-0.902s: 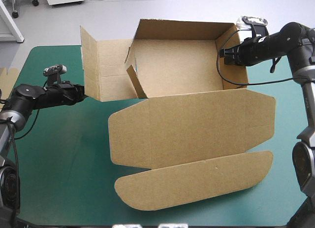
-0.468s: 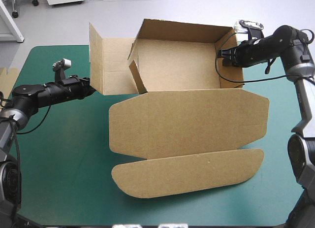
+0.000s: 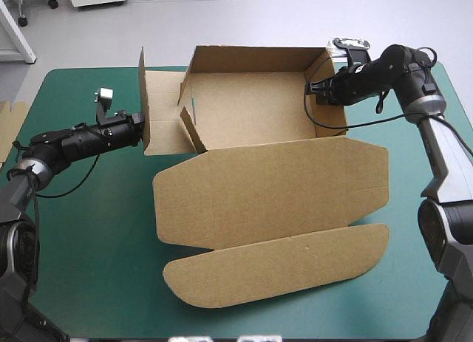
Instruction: Fold the box
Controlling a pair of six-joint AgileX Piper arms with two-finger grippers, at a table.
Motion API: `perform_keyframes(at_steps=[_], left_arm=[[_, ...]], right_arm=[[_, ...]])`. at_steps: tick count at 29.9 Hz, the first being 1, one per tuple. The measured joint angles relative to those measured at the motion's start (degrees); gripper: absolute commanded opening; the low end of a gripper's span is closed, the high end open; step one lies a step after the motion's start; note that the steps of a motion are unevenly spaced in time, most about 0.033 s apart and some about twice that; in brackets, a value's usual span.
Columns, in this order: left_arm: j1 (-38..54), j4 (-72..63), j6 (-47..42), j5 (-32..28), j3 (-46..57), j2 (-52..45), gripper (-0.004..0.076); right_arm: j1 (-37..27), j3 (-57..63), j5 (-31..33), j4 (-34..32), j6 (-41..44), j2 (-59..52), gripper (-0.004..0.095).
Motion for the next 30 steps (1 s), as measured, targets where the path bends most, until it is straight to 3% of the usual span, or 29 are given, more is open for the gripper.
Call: perform_keyframes(at_steps=[30], left_arm=[[-9.8,-4.4,-0.3,0.9,-7.5,0.3,0.0001]], right_arm=[[0.0,0.0,0.0,-5.7,2.4,0.0,-0.0011]])
